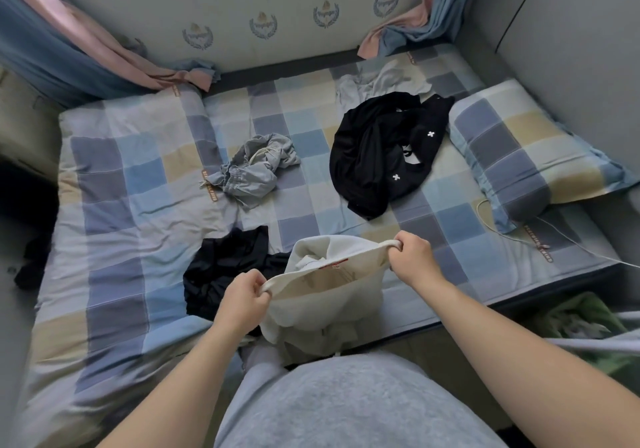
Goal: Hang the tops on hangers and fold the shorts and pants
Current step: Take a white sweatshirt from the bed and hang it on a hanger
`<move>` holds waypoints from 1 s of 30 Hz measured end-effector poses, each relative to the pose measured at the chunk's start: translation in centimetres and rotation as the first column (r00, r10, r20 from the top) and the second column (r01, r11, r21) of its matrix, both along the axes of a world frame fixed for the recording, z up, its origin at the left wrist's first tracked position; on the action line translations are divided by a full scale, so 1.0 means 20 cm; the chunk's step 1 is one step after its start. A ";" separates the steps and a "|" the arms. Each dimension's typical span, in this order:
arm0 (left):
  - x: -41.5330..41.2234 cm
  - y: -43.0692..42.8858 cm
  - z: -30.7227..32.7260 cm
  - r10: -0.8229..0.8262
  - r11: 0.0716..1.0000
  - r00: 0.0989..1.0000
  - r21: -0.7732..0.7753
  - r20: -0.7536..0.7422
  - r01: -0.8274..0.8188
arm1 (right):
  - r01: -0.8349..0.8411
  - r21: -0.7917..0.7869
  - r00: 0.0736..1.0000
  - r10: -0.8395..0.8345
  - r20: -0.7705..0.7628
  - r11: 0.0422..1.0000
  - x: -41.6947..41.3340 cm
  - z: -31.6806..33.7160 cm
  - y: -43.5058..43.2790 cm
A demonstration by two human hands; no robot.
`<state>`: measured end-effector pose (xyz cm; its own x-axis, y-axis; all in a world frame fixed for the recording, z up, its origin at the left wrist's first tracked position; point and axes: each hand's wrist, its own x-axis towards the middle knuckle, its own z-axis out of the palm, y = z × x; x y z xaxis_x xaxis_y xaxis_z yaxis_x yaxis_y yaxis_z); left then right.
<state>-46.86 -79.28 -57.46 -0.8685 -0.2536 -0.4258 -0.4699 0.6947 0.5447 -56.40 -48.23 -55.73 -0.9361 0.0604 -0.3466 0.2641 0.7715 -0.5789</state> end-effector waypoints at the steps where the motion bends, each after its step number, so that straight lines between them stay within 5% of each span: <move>1: 0.01 0.00 -0.01 0.056 0.996 0.998 -0.073 -0.022 -0.058 | -0.002 -0.004 1.000 0.002 -0.004 1.000 0.02 0.00 -0.03; 5: 0.00 -0.03 -0.02 0.187 0.955 0.982 -0.229 -0.026 -0.188 | -0.017 0.012 0.999 0.017 -0.051 1.000 0.07 -0.01 -0.15; 9: -0.03 -0.14 -0.01 0.139 0.909 0.989 -0.403 0.049 -0.107 | -0.042 0.045 0.994 0.047 -0.096 0.998 0.12 0.02 -0.26; 13: -0.08 -0.27 -0.02 0.072 0.989 0.994 -0.137 0.079 -0.061 | 0.031 0.027 0.994 -0.028 -0.110 0.999 0.18 0.07 -0.38; 16: -0.11 -0.38 0.00 -0.014 0.992 1.000 0.128 -0.004 0.014 | 0.225 -0.092 0.968 -0.234 -0.092 0.970 0.25 0.10 -0.43; 21: -0.10 -0.57 0.00 -0.418 0.892 0.904 0.146 -0.092 0.427 | 0.373 -0.213 0.928 -0.365 0.077 0.903 0.44 0.12 -0.48; 25: -0.08 -0.71 -0.06 -0.451 0.892 0.870 -0.066 -0.201 0.447 | 0.263 0.003 0.960 -0.262 0.099 0.965 0.65 0.10 -0.60; 30: -0.05 -0.77 0.00 -0.446 0.894 0.824 -0.225 -0.351 0.388 | 0.298 0.243 0.953 -0.302 -0.021 0.923 0.80 0.11 -0.75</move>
